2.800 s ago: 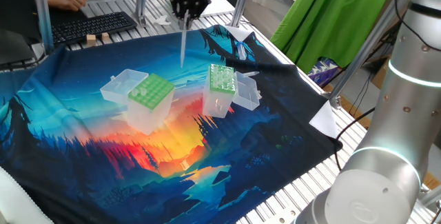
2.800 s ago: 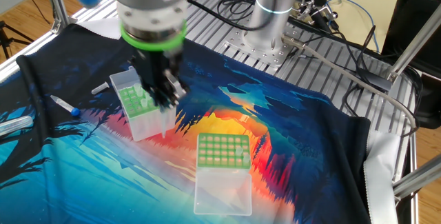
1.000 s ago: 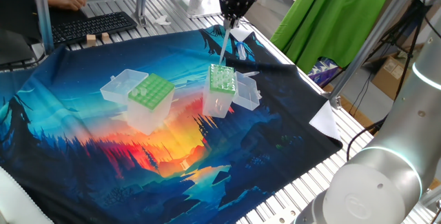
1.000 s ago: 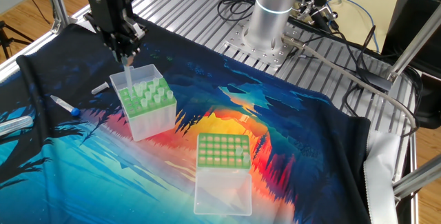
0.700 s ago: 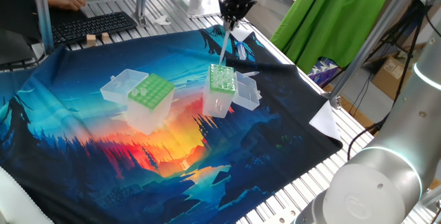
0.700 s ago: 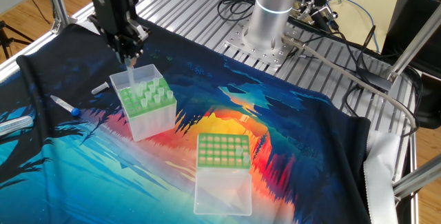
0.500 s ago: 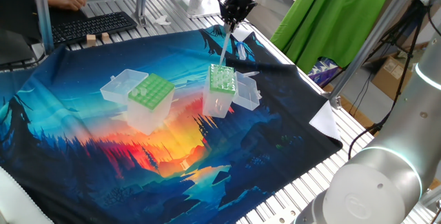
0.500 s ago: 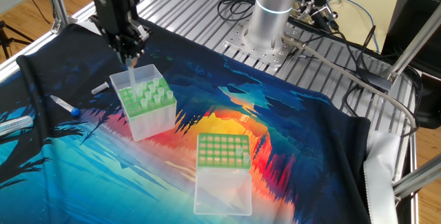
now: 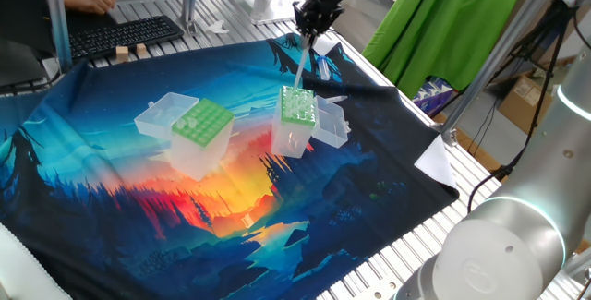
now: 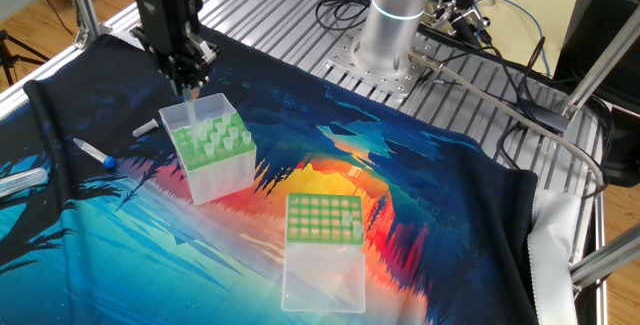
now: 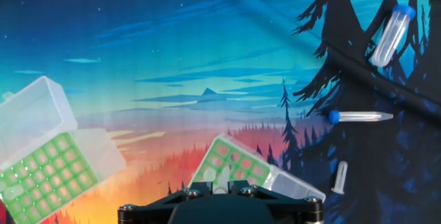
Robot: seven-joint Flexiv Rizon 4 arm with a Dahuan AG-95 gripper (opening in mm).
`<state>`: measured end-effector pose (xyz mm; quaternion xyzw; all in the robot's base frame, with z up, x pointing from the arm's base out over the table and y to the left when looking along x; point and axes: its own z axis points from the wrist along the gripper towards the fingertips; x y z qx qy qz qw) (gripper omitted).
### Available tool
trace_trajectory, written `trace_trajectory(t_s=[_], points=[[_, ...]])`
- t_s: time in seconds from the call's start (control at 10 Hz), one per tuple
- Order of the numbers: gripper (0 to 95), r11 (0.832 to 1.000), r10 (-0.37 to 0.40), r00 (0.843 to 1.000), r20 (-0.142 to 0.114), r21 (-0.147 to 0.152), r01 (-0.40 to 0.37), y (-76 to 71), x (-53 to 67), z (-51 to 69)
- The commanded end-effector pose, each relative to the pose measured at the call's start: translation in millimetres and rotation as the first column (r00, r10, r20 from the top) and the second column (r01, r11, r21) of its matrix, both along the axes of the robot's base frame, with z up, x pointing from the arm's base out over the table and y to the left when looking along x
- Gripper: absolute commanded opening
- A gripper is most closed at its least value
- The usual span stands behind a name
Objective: Transfer all large pipette tips from one holder to another
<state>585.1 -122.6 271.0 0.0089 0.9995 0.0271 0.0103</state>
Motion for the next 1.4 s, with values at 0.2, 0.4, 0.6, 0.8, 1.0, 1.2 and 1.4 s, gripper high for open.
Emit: trace_trajectory(t_s=[0.2,0.4,0.6,0.8,1.0,1.2,1.4], points=[[0.0,1.0,-0.002,1.0,0.004,0.005,0.002,-1.2,-1.5,-5.1],[0.0,1.0,-0.005,1.0,0.007,0.009,0.005,-0.9,-1.8,-11.2],[0.0,1.0,-0.005,1.0,0.009,0.012,0.005,-0.3,-2.0,-17.0],[0.0,1.0,-0.005,1.0,0.01,0.01,0.005,0.7,-1.8,-23.1],[0.0,1.0,-0.006,1.0,0.017,0.009,0.006,1.4,-2.6,-27.9],[0.0,1.0,-0.008,1.0,0.024,0.009,0.008,2.4,-3.4,-33.9],[0.0,1.0,-0.011,1.0,0.029,0.009,0.011,3.9,-5.4,-41.0]])
